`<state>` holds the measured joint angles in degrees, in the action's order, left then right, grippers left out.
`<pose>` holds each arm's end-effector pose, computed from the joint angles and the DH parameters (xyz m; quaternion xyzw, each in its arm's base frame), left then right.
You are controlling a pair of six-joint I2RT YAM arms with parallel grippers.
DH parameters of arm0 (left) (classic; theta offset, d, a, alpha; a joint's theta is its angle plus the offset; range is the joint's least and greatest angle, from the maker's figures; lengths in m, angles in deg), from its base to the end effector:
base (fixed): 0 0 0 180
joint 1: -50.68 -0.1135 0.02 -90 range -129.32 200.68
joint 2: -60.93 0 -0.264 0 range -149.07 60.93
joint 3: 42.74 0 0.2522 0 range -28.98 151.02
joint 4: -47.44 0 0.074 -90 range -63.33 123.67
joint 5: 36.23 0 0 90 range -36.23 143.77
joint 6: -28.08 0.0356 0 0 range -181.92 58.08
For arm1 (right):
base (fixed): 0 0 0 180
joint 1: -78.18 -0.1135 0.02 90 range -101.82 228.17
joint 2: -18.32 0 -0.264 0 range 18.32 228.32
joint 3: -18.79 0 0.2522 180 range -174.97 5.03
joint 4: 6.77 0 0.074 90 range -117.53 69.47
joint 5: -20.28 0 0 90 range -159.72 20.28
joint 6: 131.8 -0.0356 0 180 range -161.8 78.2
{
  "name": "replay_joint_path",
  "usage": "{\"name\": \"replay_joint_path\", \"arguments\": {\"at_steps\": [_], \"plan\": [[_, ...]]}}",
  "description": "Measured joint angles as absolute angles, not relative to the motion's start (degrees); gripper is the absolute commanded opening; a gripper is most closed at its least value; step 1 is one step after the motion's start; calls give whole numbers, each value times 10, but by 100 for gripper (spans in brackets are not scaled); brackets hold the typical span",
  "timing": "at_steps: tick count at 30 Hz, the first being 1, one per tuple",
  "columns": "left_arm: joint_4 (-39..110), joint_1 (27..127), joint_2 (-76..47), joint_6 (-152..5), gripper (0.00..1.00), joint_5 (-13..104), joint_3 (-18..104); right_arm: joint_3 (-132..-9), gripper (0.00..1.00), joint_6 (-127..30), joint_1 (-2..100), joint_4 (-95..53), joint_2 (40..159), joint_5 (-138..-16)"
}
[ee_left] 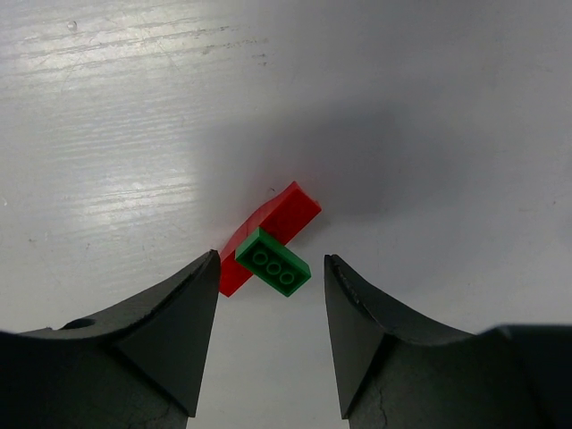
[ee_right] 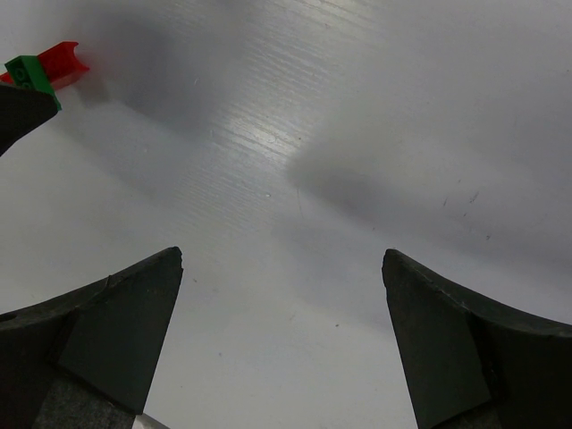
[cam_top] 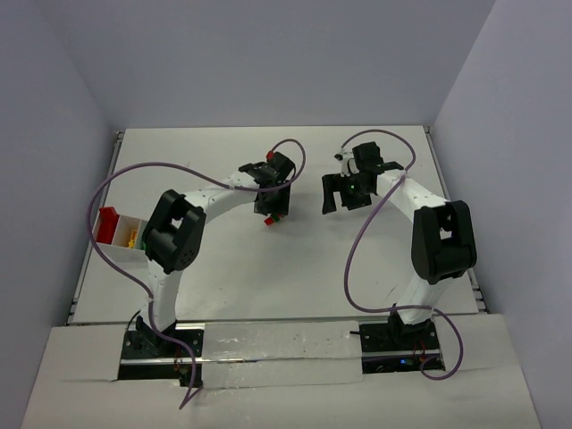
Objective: Sort the legos into containers by color
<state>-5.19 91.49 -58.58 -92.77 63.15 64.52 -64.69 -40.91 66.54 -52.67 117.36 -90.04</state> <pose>0.3390 -0.2850 0.1909 0.0667 0.9707 -0.0622 0.2224 0.3459 0.0839 0.2122 -0.1473 0.9435 0.1929 0.2255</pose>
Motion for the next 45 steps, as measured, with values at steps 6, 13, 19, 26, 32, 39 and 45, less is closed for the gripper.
{"name": "replay_joint_path", "arguments": {"at_steps": [6, 13, 19, 26, 32, 39, 45], "plan": [[-53, 915, -597, -926, 52, 632, 649, -644, 100, -409, 668, -526, 1174, -904], [-54, 915, -600, -919, 42, 633, 649, -637, 100, -409, 672, -526, 1174, -904], [-54, 919, -600, -908, 31, 637, 649, -637, 100, -409, 672, -526, 1174, -906], [-59, 924, -600, -885, 29, 639, 651, -637, 100, -409, 672, -526, 1174, -908], [-66, 927, -600, -869, 39, 639, 651, -637, 100, -409, 672, -526, 1174, -909], [-76, 935, -600, -861, 36, 639, 651, -637, 100, -409, 672, -526, 1174, -911], [-78, 938, -600, -851, 3, 639, 651, -637, 100, -409, 673, -526, 1174, -915]]}}
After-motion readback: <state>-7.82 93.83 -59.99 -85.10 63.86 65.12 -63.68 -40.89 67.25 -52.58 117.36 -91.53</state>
